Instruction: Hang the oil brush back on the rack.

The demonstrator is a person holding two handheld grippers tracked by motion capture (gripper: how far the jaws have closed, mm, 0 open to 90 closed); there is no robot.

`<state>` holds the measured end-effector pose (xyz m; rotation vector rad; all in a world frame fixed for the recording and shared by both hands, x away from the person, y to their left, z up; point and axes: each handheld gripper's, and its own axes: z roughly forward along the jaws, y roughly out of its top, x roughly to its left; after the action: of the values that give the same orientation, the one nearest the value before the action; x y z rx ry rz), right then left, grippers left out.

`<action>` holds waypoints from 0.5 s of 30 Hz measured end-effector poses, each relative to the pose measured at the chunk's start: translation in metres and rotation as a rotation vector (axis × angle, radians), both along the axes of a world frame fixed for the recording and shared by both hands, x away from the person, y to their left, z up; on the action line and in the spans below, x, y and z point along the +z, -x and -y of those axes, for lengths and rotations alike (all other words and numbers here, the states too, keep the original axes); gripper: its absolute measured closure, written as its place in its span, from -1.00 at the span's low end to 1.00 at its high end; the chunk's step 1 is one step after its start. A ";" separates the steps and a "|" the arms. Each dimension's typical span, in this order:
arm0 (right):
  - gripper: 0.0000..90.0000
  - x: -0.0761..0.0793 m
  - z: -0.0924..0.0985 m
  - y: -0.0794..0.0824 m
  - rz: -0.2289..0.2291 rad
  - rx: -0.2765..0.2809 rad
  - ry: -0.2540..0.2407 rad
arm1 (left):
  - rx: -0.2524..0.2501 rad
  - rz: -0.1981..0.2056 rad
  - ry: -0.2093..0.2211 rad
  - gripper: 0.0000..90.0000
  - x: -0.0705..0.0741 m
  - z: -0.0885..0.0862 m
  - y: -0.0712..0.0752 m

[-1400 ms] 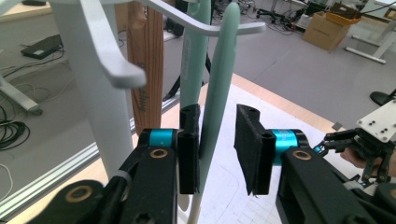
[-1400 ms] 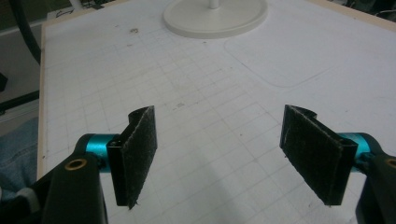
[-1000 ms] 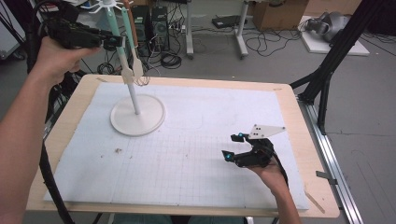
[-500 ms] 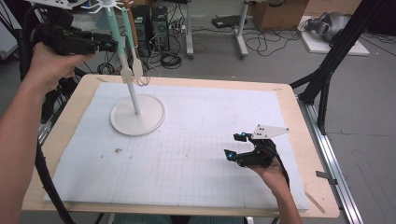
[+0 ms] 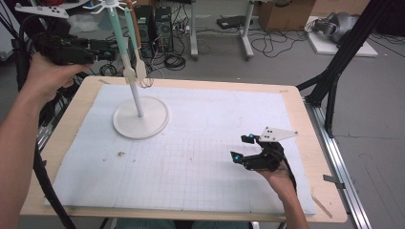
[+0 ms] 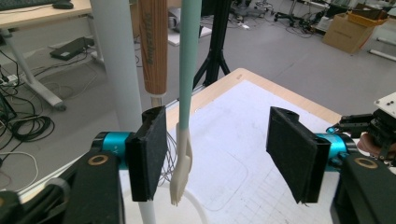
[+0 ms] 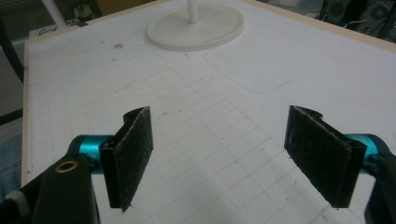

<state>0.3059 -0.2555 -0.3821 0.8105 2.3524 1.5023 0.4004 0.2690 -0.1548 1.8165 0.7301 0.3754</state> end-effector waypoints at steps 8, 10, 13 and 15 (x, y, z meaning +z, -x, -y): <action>-0.52 0.000 0.003 0.000 0.010 -0.013 -0.002 | -0.001 0.002 0.013 -0.33 -0.009 0.000 0.006; -0.52 0.000 0.005 0.000 0.008 -0.020 -0.003 | 0.002 0.001 0.011 -0.36 -0.012 0.000 0.007; -0.53 0.000 0.007 0.000 0.007 -0.026 -0.010 | 0.007 -0.004 0.009 -0.43 -0.017 -0.002 0.011; -0.53 0.000 0.008 0.000 0.004 -0.030 -0.009 | 0.010 -0.004 0.008 -0.46 -0.020 -0.002 0.013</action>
<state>0.3060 -0.2631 -0.3823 0.8410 2.3213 1.5027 0.3870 0.2715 -0.1752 1.8074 0.7427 0.3754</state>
